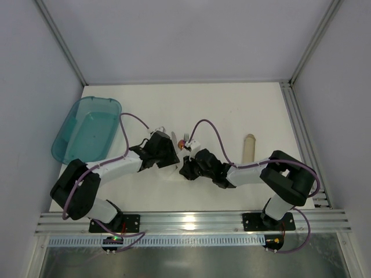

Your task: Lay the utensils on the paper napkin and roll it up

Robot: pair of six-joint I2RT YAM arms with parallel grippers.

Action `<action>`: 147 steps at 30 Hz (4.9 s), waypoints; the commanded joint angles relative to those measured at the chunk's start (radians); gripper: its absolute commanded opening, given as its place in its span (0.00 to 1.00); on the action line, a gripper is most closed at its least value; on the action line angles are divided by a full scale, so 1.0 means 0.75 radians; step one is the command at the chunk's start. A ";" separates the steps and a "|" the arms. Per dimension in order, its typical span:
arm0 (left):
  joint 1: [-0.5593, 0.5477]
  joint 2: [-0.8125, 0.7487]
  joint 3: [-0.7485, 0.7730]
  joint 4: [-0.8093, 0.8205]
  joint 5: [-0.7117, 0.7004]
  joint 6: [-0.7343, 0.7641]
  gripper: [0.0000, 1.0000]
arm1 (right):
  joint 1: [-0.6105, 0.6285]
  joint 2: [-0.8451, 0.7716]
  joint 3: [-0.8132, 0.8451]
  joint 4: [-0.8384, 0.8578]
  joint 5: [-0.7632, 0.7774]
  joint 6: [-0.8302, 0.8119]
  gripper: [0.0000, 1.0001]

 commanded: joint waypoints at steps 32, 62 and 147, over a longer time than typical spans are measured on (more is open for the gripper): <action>0.029 0.020 -0.057 0.063 -0.017 0.044 0.35 | 0.011 -0.048 -0.065 0.150 -0.043 0.032 0.27; 0.035 0.032 -0.172 0.159 -0.011 0.134 0.00 | 0.029 -0.073 -0.051 0.030 -0.096 0.106 0.15; 0.035 0.079 -0.299 0.151 -0.037 -0.052 0.00 | -0.173 0.412 0.841 -0.799 0.325 -0.172 0.04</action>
